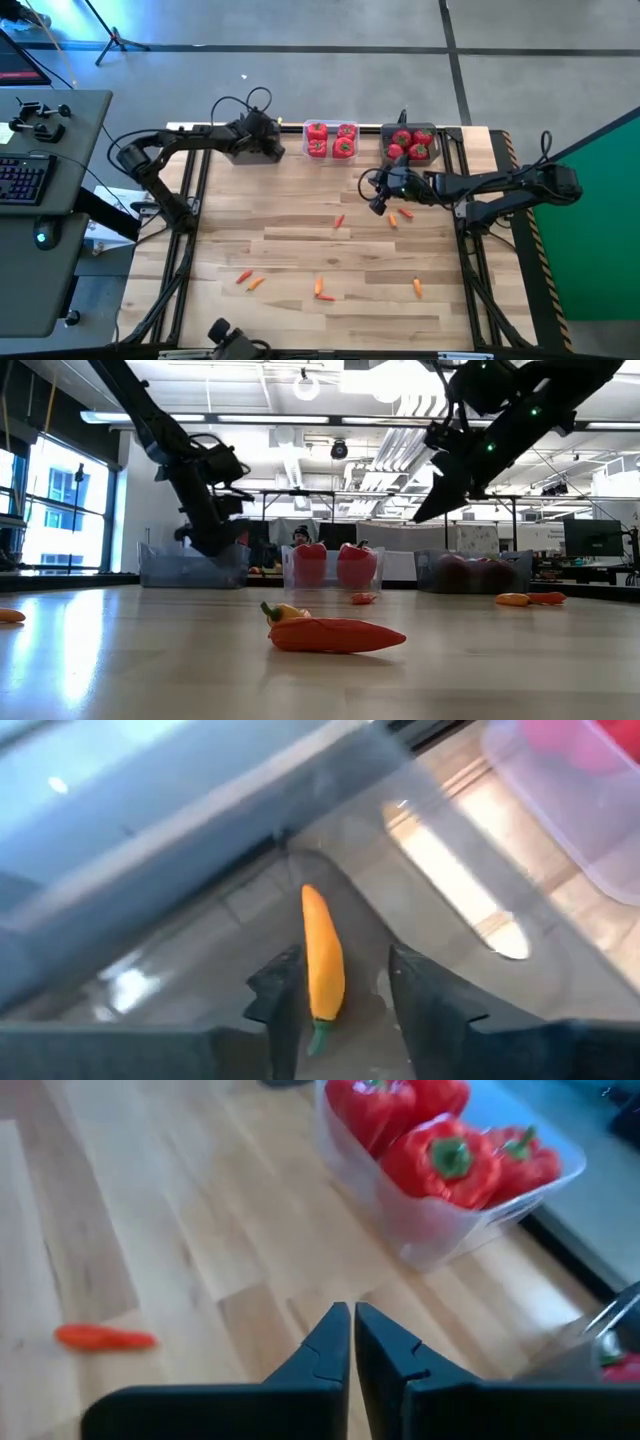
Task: Sort produce into baskets
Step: Put the orange chili pepper into the left black bin
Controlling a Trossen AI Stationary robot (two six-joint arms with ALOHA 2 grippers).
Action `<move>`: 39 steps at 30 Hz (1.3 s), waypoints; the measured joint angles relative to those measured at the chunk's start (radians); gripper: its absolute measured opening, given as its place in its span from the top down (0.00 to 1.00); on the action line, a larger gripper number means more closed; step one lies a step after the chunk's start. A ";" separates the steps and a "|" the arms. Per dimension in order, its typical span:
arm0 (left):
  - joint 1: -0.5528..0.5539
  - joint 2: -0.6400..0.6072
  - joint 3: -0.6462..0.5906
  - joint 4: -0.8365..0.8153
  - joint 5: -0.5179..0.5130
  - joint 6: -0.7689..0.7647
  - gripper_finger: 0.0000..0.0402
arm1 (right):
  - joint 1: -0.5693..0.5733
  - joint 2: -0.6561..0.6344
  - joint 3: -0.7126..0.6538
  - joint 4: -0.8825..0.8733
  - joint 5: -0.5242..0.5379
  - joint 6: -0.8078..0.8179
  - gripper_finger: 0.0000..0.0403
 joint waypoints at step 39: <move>-0.120 -0.387 -0.445 0.726 0.453 0.054 0.59 | 0.020 0.222 0.074 -0.760 -0.292 0.318 0.64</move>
